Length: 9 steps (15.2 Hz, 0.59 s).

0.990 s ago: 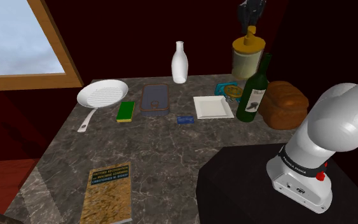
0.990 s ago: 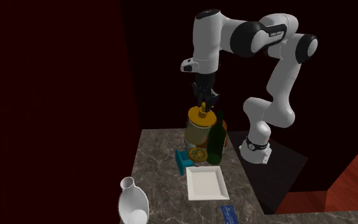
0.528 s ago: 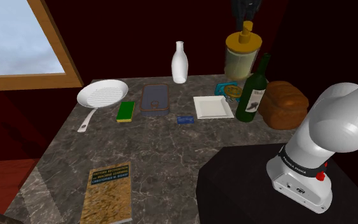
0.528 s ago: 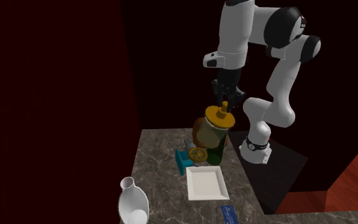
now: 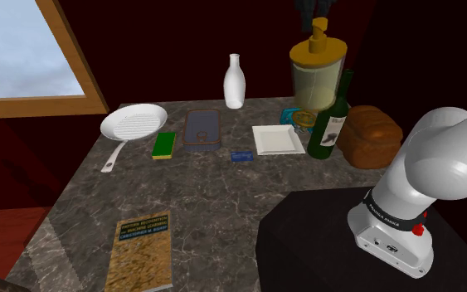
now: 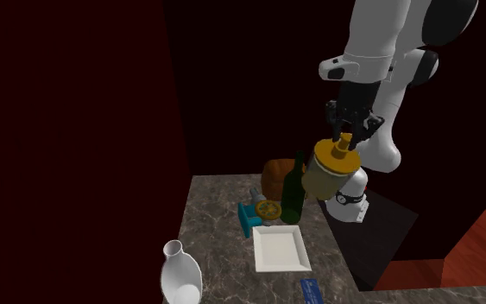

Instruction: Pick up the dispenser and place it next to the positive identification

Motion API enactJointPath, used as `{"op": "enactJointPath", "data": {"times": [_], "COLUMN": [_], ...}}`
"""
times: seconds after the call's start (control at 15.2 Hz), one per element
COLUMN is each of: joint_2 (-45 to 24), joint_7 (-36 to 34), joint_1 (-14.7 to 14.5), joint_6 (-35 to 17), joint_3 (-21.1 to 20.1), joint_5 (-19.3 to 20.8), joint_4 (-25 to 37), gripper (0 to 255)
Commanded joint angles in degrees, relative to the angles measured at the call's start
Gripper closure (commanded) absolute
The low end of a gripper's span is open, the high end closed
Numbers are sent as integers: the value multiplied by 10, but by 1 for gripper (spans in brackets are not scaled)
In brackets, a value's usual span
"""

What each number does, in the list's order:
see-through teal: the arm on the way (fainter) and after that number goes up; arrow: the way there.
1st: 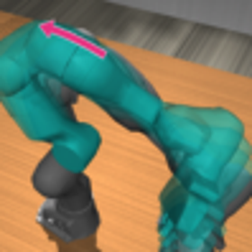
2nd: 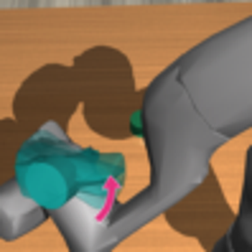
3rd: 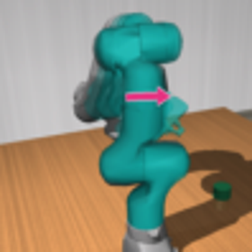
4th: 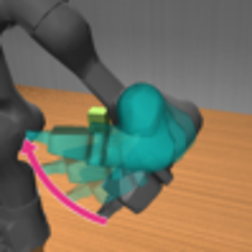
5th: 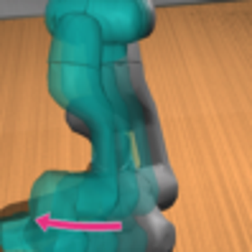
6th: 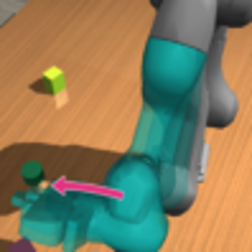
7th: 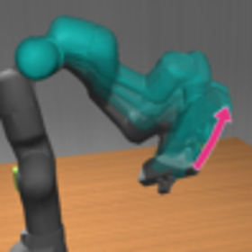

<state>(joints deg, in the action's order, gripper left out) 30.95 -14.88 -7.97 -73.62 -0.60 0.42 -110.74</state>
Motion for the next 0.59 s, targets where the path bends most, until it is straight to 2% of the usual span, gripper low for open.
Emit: {"op": "enactJointPath", "data": {"times": [0.0, 0.53], "joint_2": [-3, 23], "joint_7": [-34, -34], "joint_1": [-8, -9], "joint_6": [17, -42], "joint_3": [-26, -26], "joint_5": [-17, -18], "joint_4": [21, -65], "gripper": [255, 255]}}
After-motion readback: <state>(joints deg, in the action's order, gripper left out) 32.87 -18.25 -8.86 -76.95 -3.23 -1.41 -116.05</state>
